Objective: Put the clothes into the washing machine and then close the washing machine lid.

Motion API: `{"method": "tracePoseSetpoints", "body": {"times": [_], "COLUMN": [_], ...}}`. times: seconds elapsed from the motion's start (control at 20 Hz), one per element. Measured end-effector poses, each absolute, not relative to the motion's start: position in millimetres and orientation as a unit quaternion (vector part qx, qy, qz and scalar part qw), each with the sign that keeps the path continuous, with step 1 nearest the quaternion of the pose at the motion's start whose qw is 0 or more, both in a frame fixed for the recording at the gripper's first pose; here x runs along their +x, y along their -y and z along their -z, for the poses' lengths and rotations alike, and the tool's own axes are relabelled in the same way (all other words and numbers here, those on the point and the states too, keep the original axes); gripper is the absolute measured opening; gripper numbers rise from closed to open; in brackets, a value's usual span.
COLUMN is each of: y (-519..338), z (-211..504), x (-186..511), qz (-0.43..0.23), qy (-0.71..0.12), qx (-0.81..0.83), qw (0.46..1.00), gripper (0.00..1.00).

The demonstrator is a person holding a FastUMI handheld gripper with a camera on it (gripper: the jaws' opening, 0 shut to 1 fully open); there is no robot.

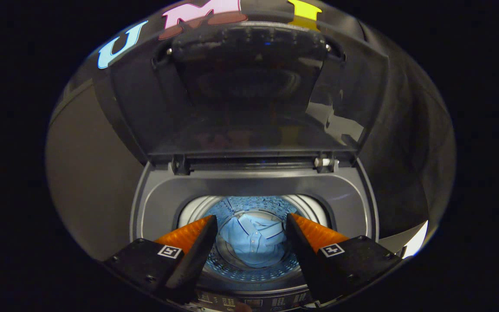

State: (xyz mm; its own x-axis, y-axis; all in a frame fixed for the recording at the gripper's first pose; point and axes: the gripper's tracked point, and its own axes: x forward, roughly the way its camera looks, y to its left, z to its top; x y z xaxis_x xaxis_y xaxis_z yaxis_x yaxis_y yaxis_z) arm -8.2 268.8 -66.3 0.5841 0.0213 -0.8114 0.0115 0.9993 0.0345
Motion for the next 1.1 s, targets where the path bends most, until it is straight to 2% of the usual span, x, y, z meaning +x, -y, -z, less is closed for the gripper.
{"method": "tracePoseSetpoints", "body": {"times": [0.55, 0.95, 1.1], "y": [-285, -280, -279], "z": [-58, -182, -192], "x": [35, 95, 130], "qz": [-0.026, -0.015, -0.012], "qy": [-0.368, -0.271, -0.257], "qx": [-0.005, 0.0, 0.005], "qw": [0.93, 0.962, 0.966], "gripper": [1.0, 0.99, 0.99]}}
